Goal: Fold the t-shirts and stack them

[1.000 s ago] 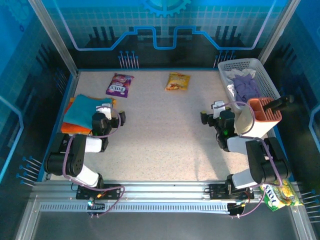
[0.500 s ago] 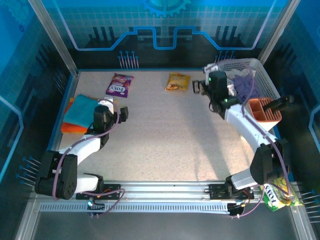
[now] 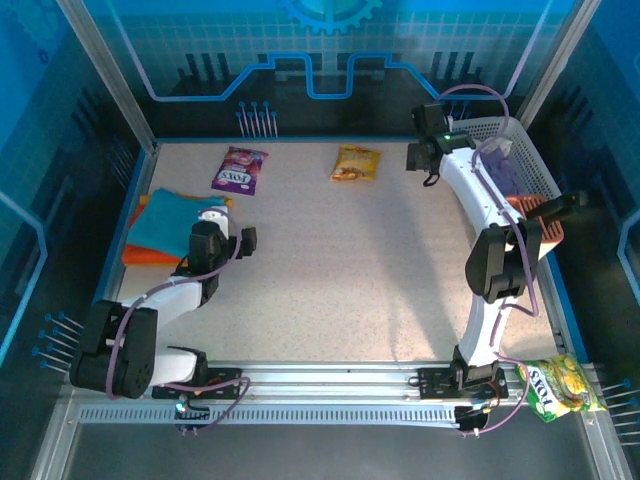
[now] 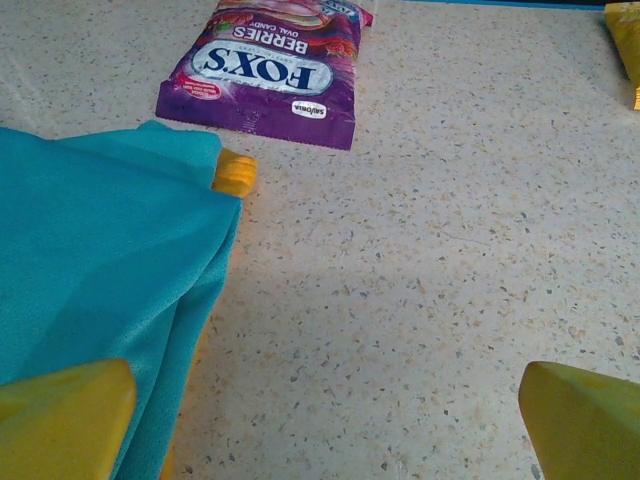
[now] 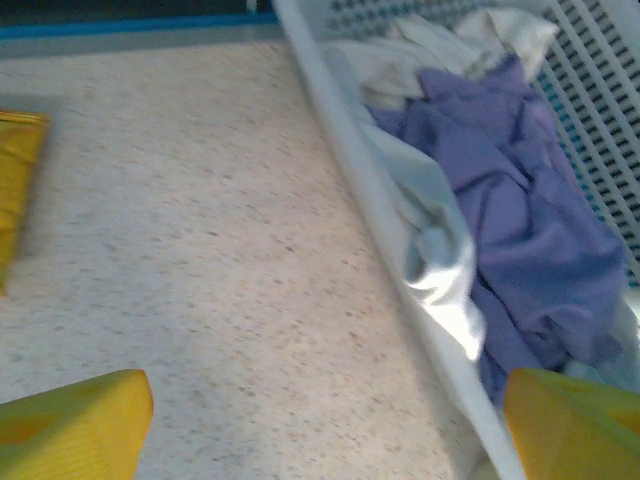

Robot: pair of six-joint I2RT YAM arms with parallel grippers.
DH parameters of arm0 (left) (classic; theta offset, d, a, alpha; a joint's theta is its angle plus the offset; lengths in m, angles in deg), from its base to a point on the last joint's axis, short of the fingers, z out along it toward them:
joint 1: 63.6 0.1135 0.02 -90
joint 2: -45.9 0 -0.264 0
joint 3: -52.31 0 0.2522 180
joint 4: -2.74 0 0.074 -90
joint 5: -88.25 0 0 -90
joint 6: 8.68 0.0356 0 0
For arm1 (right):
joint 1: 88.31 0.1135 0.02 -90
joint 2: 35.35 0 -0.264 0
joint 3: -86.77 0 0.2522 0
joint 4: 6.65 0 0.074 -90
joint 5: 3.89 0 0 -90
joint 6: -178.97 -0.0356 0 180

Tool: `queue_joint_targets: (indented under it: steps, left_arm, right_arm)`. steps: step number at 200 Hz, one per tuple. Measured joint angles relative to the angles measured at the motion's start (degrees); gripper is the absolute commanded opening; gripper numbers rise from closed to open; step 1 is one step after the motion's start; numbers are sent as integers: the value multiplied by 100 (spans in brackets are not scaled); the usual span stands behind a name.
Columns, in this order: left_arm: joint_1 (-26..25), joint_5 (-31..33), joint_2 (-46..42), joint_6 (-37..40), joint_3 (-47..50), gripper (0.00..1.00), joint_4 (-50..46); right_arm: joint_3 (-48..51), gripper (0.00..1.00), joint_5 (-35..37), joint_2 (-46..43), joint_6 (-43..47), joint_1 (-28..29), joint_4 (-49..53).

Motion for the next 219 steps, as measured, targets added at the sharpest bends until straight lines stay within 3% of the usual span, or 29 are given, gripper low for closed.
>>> queue_joint_targets:
  steps: [45,123,182,205,219]
  left_arm:
    - [-42,0,214,2,-48,99,-24]
    - [-90,2,254,15,-87,99,-22]
    - [-114,4,254,20,-118,99,-24]
    - [-142,4,260,20,-122,99,-26]
    - [-149,4,286,24,-138,99,-26]
  right_arm:
    - [162,75,310,7,-74,-511,98]
    - [205,58,85,623,-227,-791,92]
    - [205,22,-136,734,-474,-1005,-208]
    - [205,1,-140,734,-466,-1008,-293]
    - [208,0,-142,730,-459,-1010,-321]
